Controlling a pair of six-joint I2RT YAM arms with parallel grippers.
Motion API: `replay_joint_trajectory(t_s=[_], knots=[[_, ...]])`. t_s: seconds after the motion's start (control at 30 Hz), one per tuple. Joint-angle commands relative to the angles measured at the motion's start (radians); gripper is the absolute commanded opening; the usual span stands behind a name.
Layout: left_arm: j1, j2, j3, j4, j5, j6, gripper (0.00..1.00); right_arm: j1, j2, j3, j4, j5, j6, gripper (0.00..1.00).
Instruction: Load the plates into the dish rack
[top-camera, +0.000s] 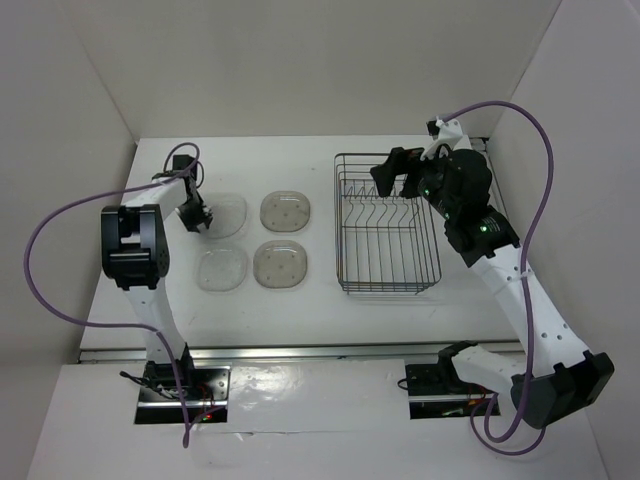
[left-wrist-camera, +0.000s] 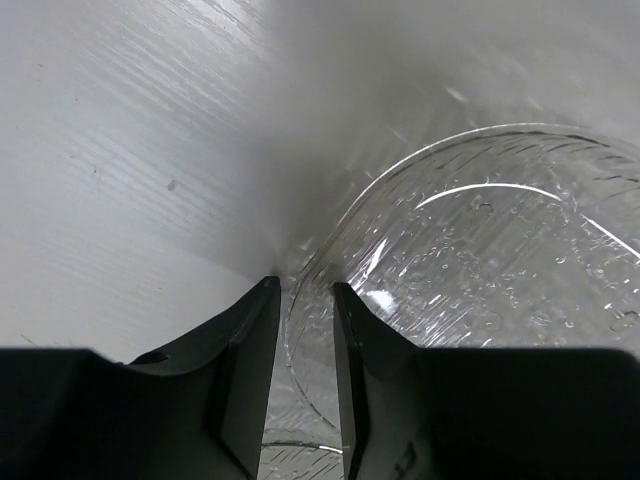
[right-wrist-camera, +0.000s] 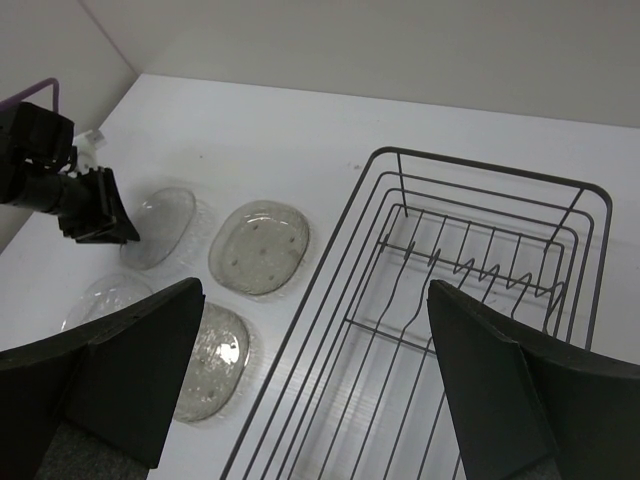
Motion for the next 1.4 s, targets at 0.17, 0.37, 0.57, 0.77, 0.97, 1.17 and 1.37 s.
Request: replay_joint_trajectory(t_s=[0.17, 0.37, 0.57, 0.77, 0.97, 1.17, 1.37], knots=[[0.014, 0.086, 0.066, -0.08, -0.08, -0.027, 0.24, 0.008, -0.044, -0.013, 0.059, 0.004, -0.006, 1.0], [0.045, 0.077, 0.077, -0.093, -0.09, -0.036, 0.0, 0.017, -0.044, -0.013, 0.059, 0.004, -0.006, 1.0], [0.096, -0.06, 0.0, 0.033, 0.039, 0.001, 0.0, 0.017, -0.035, -0.013, 0.059, 0.004, -0.006, 1.0], [0.096, -0.232, -0.056, 0.111, 0.057, 0.036, 0.0, 0.027, -0.025, -0.013, 0.059, 0.004, -0.006, 1.0], [0.048, -0.438, -0.144, 0.239, 0.185, 0.102, 0.0, 0.027, -0.007, -0.022, 0.079, -0.032, 0.003, 1.0], [-0.039, -0.571, -0.185, 0.308, 0.316, 0.151, 0.0, 0.027, 0.002, -0.031, 0.11, -0.15, 0.003, 1.0], [-0.153, -0.638, -0.204, 0.36, 0.446, 0.188, 0.0, 0.027, 0.043, -0.079, 0.307, -0.374, 0.06, 1.0]])
